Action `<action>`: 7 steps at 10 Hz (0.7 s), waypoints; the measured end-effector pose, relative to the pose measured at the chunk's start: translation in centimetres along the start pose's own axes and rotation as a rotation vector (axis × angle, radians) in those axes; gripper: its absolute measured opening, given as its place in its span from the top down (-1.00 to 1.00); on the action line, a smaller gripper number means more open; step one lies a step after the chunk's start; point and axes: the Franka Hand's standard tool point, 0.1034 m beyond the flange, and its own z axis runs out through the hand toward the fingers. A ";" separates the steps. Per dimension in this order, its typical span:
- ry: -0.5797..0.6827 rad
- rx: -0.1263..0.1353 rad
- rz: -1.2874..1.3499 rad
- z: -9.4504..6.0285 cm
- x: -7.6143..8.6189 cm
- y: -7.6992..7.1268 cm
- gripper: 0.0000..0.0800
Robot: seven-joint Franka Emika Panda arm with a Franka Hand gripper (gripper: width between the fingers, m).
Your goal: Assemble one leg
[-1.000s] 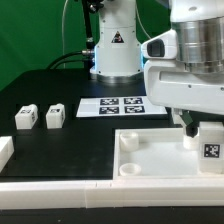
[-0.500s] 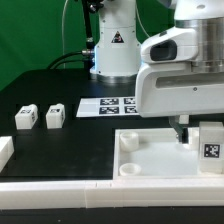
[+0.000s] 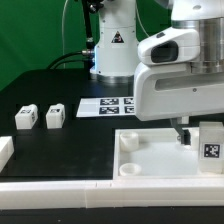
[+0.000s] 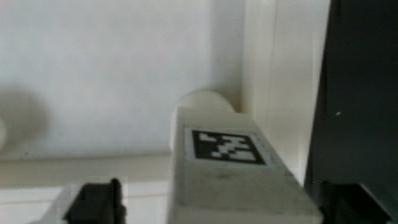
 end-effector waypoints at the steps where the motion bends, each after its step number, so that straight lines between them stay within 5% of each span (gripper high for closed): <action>1: 0.000 0.000 0.000 0.0 0.0 0.0 0.05; 2: 0.000 -0.001 0.001 0.0 0.0 0.1 0.27; 7: 0.014 0.000 0.259 0.0 0.0 0.0 0.27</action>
Offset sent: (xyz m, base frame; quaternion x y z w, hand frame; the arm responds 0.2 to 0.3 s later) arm 0.0000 0.0000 0.0000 0.0000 0.0000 0.0000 1.0000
